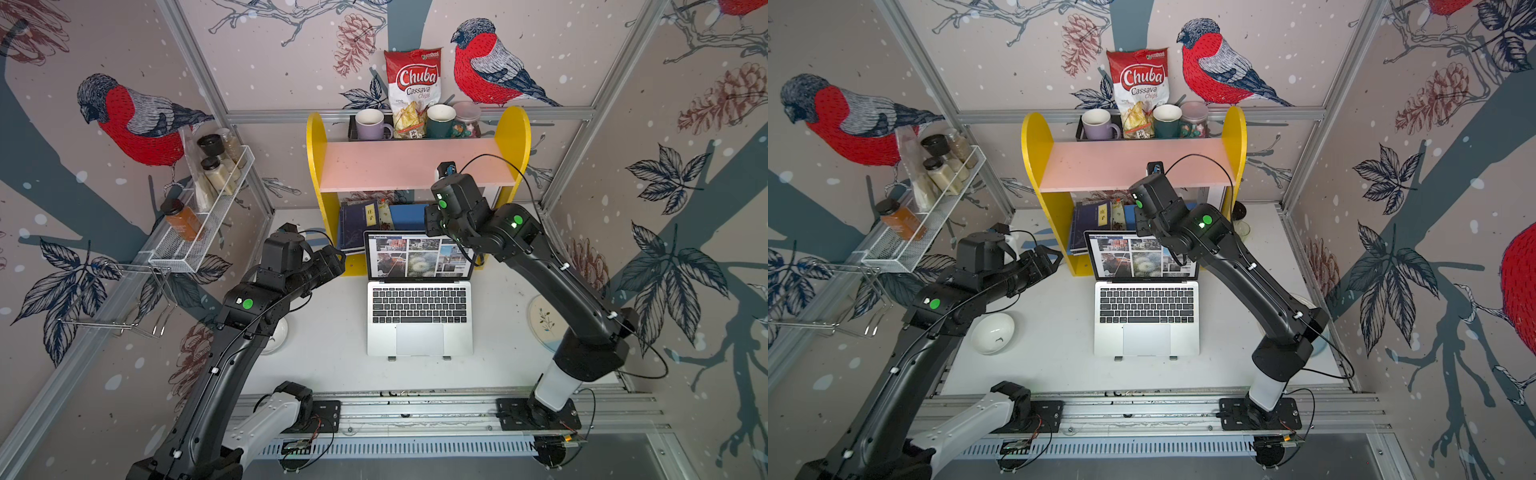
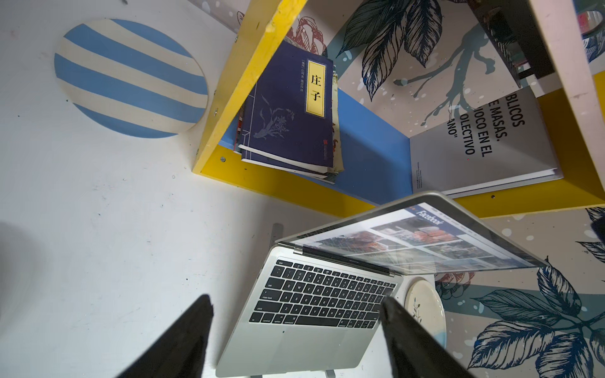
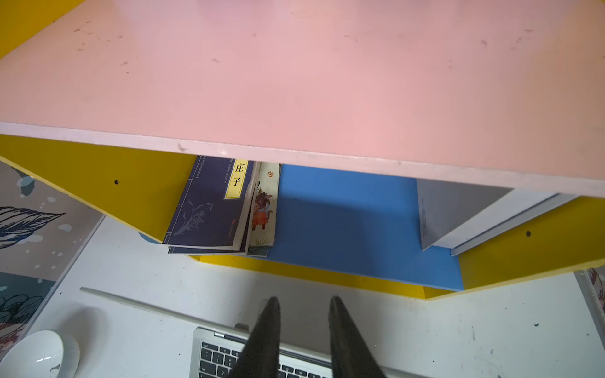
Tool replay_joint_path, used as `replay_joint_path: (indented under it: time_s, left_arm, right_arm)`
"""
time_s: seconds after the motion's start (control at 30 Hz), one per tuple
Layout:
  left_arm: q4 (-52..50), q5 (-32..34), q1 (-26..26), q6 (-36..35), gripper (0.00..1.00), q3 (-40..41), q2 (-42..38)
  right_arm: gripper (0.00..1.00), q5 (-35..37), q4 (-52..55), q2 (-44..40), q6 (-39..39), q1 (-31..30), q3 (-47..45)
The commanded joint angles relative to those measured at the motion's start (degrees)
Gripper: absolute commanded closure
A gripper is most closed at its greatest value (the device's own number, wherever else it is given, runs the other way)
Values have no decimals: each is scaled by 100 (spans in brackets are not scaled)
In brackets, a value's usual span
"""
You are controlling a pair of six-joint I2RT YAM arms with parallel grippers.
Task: Close the laptop lid and set it aside
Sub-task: Close the lid of the laptop.
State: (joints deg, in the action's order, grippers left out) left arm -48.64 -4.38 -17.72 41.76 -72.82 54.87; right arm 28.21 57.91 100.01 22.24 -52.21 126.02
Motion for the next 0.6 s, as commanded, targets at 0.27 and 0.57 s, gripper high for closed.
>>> replay_joint_path:
  time_s: [0.27, 0.57]
  left_arm:
    - [227, -45, -21, 86, 18, 284, -226]
    - [300, -77, -21, 82, 18, 408, -223]
  right_arm:
    - [91, -170, 483, 701, 53, 260, 674]
    - [97, -399, 461, 727, 94, 327, 467]
